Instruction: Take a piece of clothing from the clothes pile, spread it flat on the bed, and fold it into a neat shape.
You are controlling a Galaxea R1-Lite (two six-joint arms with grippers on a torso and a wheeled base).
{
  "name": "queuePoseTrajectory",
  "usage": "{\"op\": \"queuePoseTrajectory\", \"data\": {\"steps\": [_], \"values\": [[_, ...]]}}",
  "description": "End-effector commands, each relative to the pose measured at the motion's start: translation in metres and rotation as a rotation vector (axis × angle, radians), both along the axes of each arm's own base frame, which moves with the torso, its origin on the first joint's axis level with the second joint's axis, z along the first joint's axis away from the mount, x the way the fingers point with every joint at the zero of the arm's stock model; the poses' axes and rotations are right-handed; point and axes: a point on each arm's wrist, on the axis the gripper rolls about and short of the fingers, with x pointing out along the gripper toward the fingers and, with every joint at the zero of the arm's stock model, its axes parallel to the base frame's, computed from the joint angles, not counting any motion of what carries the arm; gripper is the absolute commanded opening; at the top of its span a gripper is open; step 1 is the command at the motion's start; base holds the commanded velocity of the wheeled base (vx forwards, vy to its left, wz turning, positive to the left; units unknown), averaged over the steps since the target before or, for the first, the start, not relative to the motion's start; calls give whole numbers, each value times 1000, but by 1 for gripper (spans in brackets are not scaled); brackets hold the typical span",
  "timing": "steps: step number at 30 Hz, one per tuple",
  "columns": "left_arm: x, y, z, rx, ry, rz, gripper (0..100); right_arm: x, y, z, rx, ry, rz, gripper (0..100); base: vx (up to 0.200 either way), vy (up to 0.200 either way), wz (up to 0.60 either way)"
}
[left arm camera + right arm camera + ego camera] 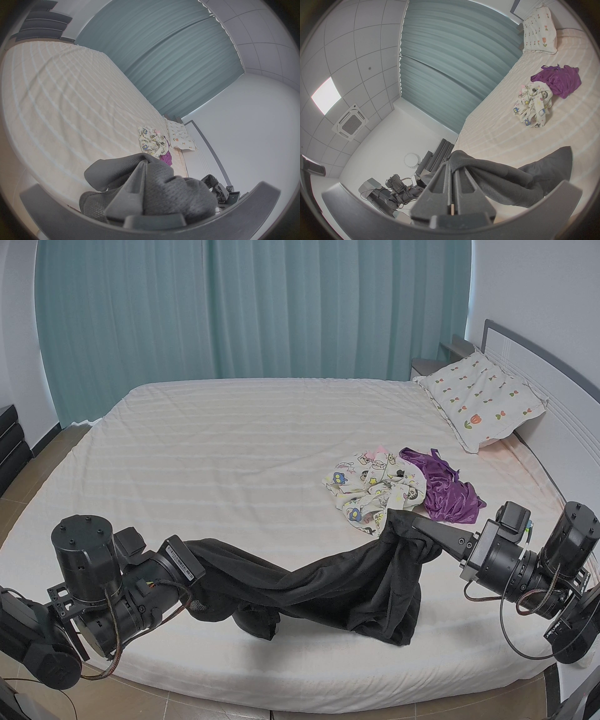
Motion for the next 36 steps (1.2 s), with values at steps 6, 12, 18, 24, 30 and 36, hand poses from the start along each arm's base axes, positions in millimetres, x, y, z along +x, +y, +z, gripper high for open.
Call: {"op": "queuePoseTrajectory", "data": {"steps": [6,12,18,24,30,36], "values": [[1,0,-1,2,4,0,0,-2,2,1,3,-3,12,0,0,200,0],[0,0,-1,1,3,0,0,-3,2,2,3,-7,13,0,0,200,0],[1,-1,-1,2,4,0,0,-3,2,3,5,-10,13,0,0,200,0],[1,-1,0,0,1,1,0,-4,1,1,2,-5,12,0,0,200,0],[1,-1,-1,-1,4,-5,0,0,-3,2,2,-6,-5,0,0,33,0],[-1,-7,-2,-3,8,-28,0,-2,-3,-2,-8,6,-2,0,-167,0,0]]}}
